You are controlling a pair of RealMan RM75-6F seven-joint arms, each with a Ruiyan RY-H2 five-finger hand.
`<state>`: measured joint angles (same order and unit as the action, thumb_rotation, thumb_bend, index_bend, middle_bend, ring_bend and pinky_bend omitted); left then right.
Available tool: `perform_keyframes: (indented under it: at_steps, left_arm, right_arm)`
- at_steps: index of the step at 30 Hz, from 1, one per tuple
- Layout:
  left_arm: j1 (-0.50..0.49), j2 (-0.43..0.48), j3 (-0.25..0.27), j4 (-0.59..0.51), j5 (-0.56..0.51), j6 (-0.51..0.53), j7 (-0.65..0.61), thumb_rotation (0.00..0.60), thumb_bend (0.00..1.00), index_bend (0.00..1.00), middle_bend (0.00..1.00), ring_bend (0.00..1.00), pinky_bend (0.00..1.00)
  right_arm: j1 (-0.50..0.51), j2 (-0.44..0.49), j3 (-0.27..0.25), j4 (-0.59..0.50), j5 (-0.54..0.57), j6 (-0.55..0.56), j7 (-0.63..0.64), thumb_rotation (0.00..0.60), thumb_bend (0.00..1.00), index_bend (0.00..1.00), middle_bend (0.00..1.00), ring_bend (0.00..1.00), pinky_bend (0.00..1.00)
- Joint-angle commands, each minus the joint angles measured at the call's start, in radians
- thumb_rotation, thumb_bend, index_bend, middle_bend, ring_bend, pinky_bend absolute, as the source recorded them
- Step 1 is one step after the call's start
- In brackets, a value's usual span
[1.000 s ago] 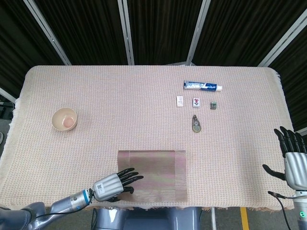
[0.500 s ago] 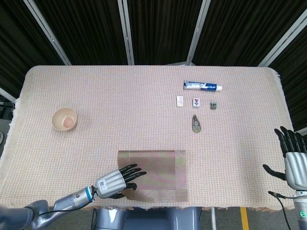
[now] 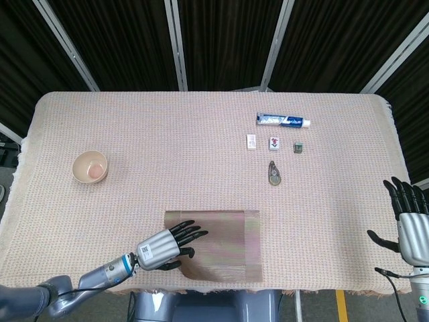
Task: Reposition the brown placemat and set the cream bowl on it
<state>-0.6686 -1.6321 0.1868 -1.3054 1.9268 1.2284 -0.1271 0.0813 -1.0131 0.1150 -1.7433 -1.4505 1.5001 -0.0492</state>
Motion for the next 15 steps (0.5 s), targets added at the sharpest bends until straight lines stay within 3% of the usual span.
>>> perform_keyframes:
  at_steps: [1, 15]
  left_arm:
    - [-0.002, 0.001, -0.007, -0.004, -0.009, -0.004, 0.001, 0.6, 0.31, 0.44, 0.0, 0.0, 0.0]
    - [0.002, 0.015, -0.019, -0.008, -0.041, -0.011, 0.014, 0.6, 0.34, 0.49, 0.0, 0.0, 0.0]
  right_arm:
    - [0.0, 0.0, 0.0, 0.0, 0.0, -0.001, 0.001, 0.6, 0.0, 0.0, 0.0, 0.0, 0.0]
    - [0.001, 0.001, -0.001, -0.001, -0.001, -0.003, 0.001, 0.6, 0.0, 0.0, 0.0, 0.0, 0.0]
